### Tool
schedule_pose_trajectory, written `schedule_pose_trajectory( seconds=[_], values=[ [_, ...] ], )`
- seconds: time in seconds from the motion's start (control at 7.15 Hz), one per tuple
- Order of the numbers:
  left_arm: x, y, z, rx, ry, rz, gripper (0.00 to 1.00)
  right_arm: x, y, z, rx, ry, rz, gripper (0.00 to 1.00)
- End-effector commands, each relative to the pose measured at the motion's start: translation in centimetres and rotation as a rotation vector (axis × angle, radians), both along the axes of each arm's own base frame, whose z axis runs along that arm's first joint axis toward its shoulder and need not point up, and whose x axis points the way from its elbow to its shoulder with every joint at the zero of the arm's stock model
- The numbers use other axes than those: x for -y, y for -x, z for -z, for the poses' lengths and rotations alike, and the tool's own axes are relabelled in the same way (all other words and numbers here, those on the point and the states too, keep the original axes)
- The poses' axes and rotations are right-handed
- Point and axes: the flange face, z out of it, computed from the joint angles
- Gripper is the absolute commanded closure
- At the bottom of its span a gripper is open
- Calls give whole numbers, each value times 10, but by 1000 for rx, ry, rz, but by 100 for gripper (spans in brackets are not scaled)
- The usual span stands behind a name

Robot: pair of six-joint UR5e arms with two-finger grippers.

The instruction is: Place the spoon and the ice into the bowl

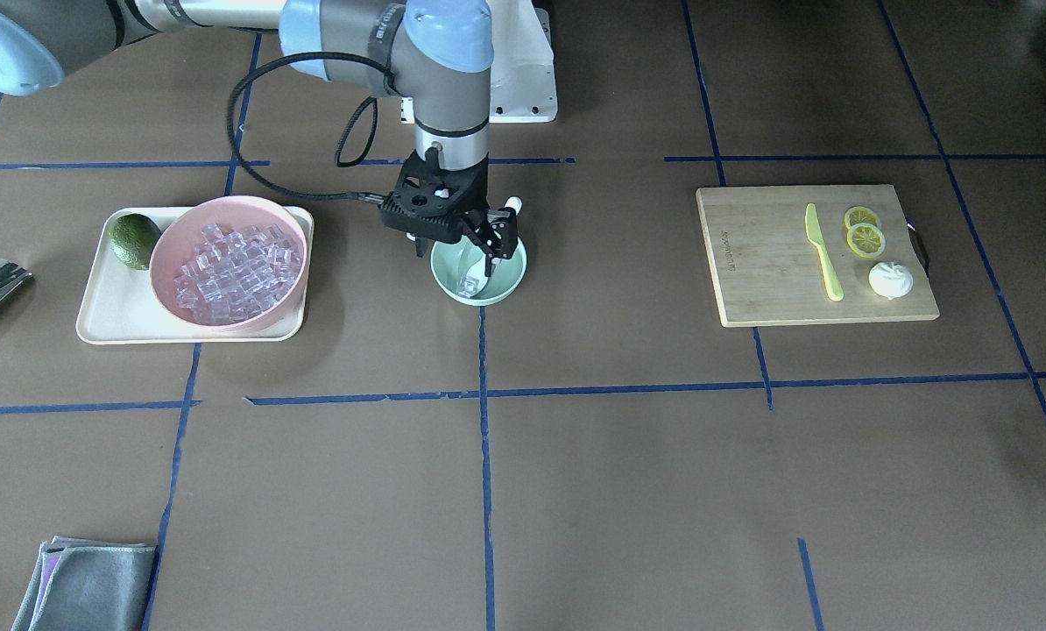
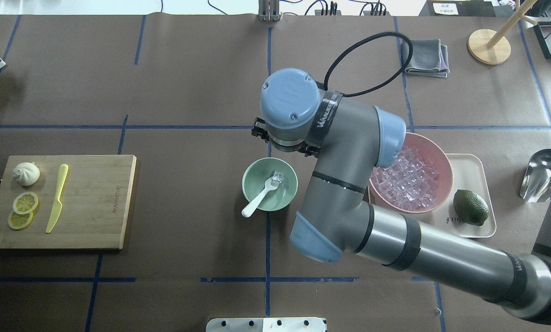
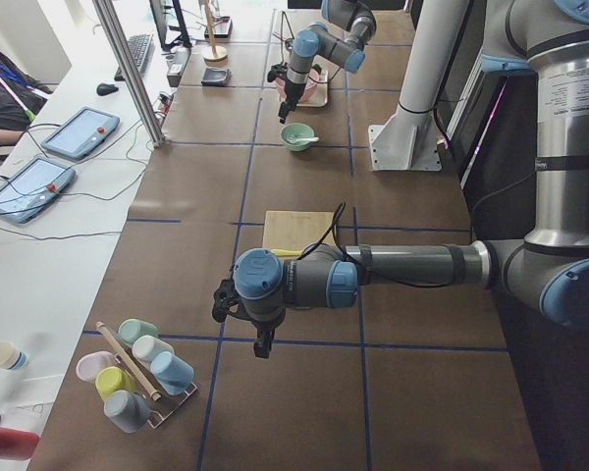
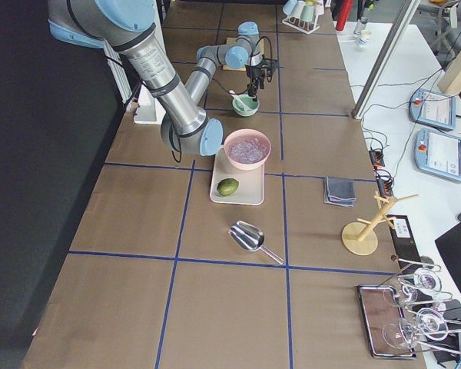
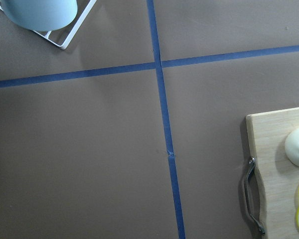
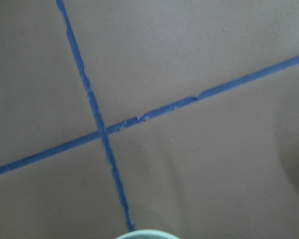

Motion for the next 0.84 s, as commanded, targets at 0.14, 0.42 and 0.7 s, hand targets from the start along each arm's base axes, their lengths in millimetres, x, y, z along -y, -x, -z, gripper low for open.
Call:
schedule_pose_trajectory(
  seconds=[0.14, 0.42, 0.7],
  values=[
    [6, 3, 13, 45, -10, 1, 0, 122, -194, -110, -50, -69, 212, 0],
    [4, 2, 18, 47, -15, 0, 0, 133, -328, -193, -43, -144, 329, 0],
    [12, 2, 29, 54, 22, -2, 0, 97, -443, -293, -97, -212, 438, 0]
  ],
)
